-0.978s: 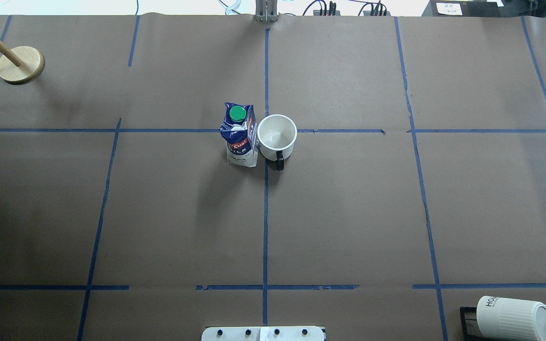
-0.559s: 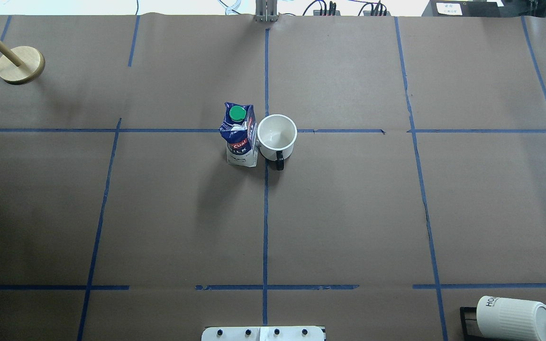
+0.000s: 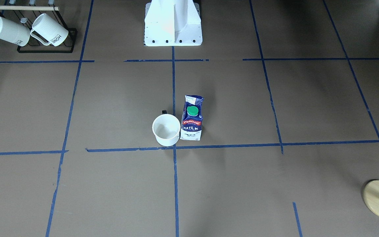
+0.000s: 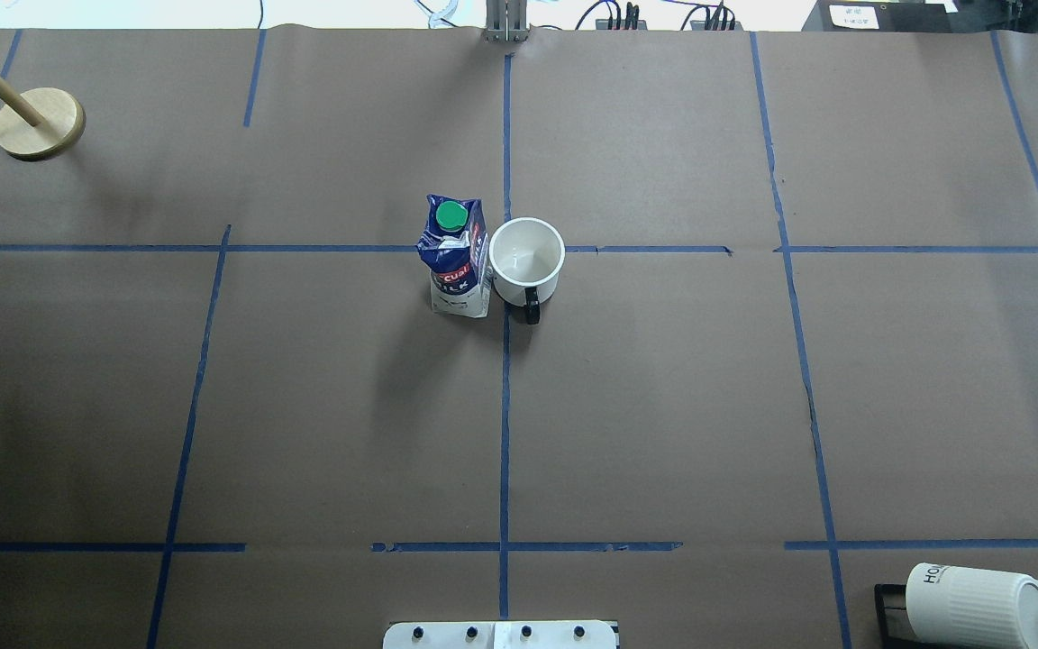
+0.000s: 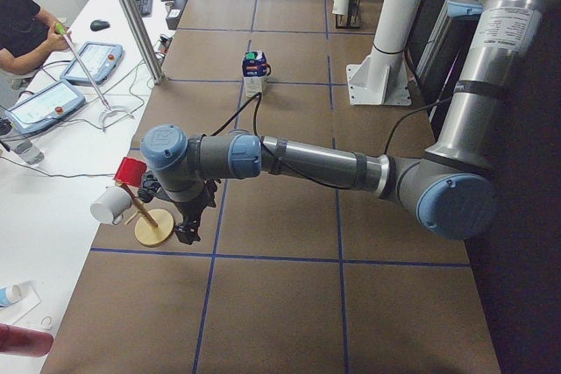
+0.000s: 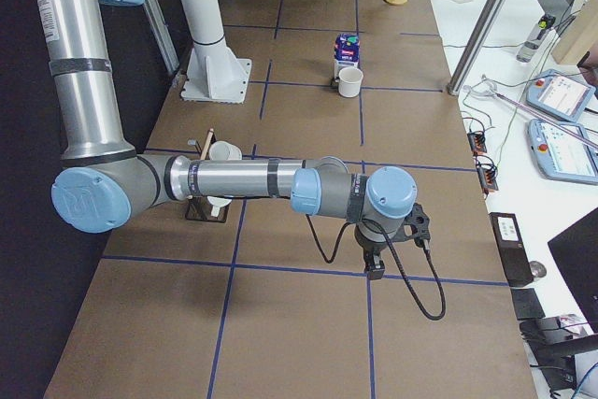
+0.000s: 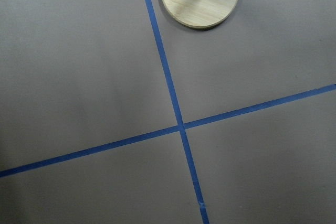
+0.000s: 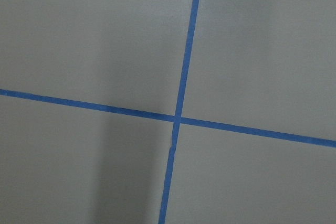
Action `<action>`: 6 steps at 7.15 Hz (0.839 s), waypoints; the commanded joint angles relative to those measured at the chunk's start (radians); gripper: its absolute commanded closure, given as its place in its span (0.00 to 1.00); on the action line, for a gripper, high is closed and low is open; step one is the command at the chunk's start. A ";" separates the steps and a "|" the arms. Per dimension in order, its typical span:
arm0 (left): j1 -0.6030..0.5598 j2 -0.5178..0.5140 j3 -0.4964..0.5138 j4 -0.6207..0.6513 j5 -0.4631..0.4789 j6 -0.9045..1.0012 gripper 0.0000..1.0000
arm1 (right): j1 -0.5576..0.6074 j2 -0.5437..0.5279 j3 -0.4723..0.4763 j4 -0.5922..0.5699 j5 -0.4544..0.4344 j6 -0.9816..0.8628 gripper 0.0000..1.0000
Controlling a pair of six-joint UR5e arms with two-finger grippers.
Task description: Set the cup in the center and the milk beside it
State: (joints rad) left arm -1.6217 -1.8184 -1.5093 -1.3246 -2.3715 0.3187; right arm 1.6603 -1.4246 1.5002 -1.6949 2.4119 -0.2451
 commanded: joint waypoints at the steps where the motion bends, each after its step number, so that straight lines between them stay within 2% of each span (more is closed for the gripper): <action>1: 0.000 0.008 -0.009 0.009 -0.003 0.002 0.00 | 0.001 0.006 0.027 -0.009 0.013 0.000 0.00; 6: 0.013 0.024 -0.048 0.005 -0.008 0.011 0.00 | 0.001 -0.002 0.035 -0.003 0.013 0.000 0.00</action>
State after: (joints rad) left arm -1.6148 -1.8022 -1.5462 -1.3208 -2.3840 0.3271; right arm 1.6613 -1.4240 1.5388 -1.7005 2.4289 -0.2453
